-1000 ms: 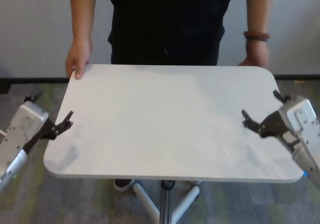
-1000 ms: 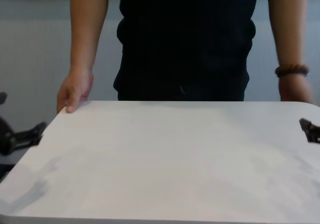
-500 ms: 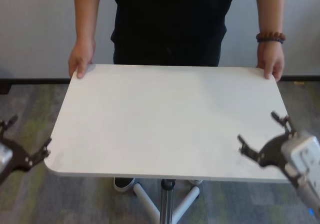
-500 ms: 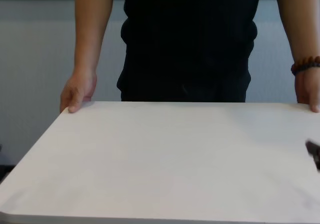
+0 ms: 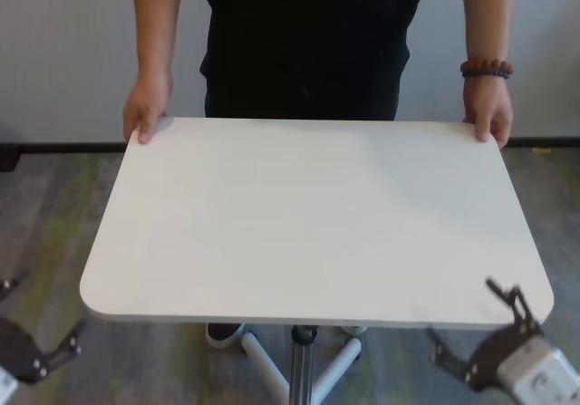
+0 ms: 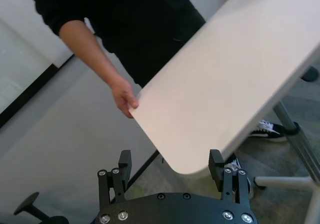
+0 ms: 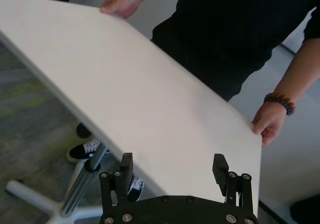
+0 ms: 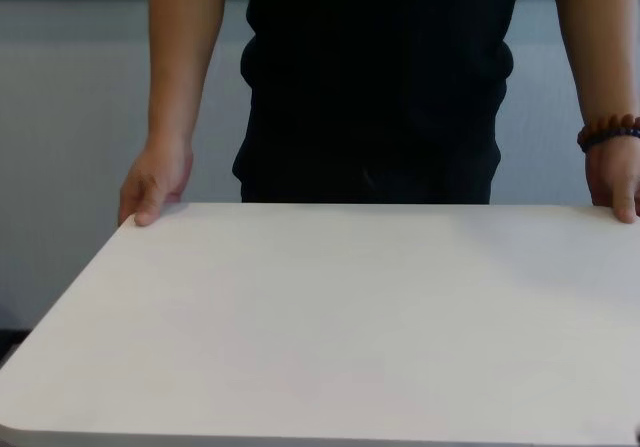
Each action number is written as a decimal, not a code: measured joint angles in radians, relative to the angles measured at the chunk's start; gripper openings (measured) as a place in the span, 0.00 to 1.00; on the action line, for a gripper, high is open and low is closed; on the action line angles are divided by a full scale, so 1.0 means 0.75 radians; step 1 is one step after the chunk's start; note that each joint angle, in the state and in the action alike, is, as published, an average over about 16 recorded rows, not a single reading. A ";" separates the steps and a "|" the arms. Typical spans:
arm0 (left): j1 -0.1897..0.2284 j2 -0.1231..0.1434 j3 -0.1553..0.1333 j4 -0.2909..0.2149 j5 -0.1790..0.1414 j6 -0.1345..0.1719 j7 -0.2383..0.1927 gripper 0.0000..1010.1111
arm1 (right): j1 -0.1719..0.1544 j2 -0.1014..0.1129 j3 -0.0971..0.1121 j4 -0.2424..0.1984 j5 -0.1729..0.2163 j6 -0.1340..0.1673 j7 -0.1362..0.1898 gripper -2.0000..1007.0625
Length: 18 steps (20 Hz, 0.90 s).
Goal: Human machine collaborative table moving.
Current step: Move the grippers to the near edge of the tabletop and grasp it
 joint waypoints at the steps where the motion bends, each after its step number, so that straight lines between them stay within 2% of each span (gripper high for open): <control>1: 0.021 0.007 -0.004 -0.005 0.021 -0.007 0.008 0.99 | -0.021 0.004 -0.001 -0.008 -0.012 0.006 -0.008 0.99; 5: 0.078 0.019 -0.005 -0.012 0.105 -0.024 0.028 0.99 | -0.091 0.019 -0.001 -0.031 -0.056 0.031 -0.031 0.99; 8: 0.089 0.014 0.012 0.002 0.177 -0.023 0.028 0.99 | -0.126 0.025 0.002 -0.039 -0.077 0.051 -0.039 0.99; 13: 0.061 -0.024 0.064 0.053 0.309 0.000 0.024 0.99 | -0.160 0.026 0.007 -0.043 -0.111 0.087 -0.047 0.99; 18: -0.009 -0.091 0.127 0.122 0.464 0.042 0.034 0.99 | -0.167 0.015 0.010 -0.035 -0.146 0.126 -0.049 0.99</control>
